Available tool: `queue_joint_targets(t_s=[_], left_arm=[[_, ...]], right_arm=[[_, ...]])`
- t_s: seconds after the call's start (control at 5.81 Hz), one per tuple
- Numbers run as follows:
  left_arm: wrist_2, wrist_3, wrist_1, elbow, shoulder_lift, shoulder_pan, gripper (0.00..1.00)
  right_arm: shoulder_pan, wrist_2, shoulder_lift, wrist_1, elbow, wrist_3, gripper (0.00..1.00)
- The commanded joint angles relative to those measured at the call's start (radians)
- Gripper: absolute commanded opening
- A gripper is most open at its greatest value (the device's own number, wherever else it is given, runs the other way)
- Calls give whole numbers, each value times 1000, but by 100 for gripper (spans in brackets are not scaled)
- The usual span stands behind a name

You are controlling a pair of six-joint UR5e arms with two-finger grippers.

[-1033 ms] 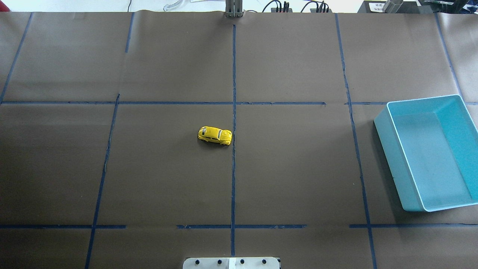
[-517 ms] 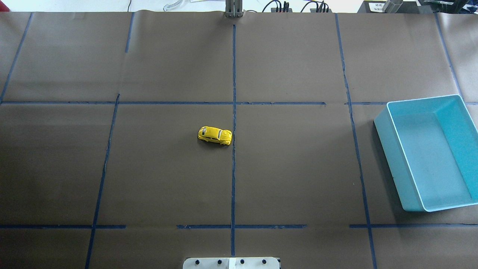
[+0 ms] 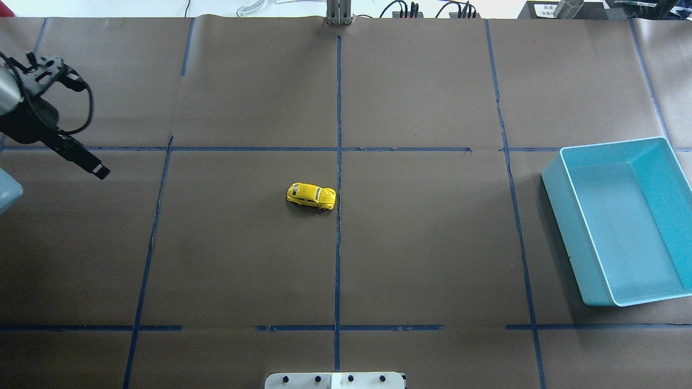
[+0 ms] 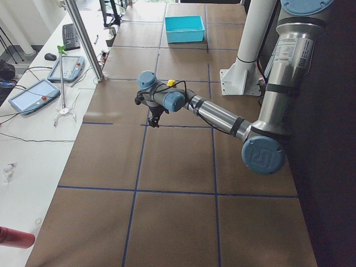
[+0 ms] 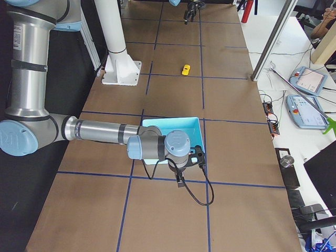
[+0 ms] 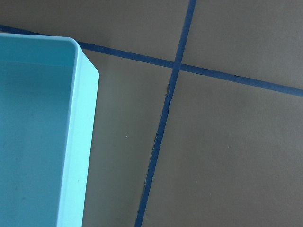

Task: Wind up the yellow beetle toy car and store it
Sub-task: 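Move the left gripper over the yellow beetle toy car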

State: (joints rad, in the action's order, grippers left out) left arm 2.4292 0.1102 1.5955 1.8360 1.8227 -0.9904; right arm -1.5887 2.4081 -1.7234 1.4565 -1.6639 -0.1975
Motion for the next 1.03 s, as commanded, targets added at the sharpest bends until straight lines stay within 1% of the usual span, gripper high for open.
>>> queue_joint_targets(t_s=[0.0,0.17,0.34,0.52,0.69,0.86], left_arm=[[-1,0,3,-4,152,148,100],[-1,-1,3,-20,223,232,100],[-28,-4,9,-55,298,315,100],[-155,-6,12,-105,425,379,100],[-256,-7,1,-131,505,444,100],[-257,-7,-44,-256,629,473,100]], right_arm=[[1,-3,-2,-2,12,1,100],[1,-3,5,-4,18,3,100],[1,-1,7,-5,18,3,100],[1,0,7,-8,18,1,100],[1,0,7,-8,18,1,100],[1,0,7,-8,18,1,100]])
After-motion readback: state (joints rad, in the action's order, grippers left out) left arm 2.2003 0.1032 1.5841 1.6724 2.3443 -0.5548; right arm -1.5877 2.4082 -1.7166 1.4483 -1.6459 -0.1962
